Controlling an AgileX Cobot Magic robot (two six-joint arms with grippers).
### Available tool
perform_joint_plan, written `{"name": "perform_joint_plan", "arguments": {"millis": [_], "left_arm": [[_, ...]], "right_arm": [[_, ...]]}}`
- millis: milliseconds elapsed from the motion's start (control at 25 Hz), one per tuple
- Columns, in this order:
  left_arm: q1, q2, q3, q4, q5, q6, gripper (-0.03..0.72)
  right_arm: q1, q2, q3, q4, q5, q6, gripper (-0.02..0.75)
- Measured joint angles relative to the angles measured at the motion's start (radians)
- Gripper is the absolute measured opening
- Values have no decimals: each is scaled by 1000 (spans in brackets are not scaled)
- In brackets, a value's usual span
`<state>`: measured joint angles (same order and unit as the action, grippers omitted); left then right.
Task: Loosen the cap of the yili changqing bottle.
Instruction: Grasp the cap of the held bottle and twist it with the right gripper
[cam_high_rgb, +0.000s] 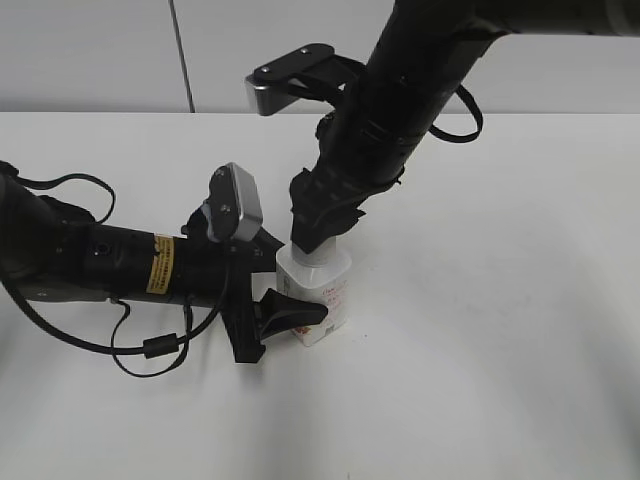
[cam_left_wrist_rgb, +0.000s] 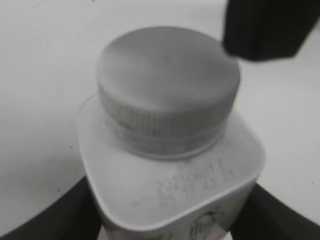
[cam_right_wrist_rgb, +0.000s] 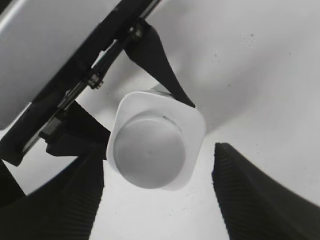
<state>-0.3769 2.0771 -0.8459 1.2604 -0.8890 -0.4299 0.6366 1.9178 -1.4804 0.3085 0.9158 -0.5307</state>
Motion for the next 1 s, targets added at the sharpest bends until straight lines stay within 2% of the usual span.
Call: {"name": "perform_joint_plan", "arguments": {"millis": [520,760,1000], "left_arm": [[-1,0,0,0,0,0,439],[-1,0,0,0,0,0,439],[-1,0,0,0,0,0,438]], "right_arm": [[30,30,0,-16,-6,-34,527],[35,30,0,-53,-7,-34,484],[35,30,0,-59,4,-35,393]]}}
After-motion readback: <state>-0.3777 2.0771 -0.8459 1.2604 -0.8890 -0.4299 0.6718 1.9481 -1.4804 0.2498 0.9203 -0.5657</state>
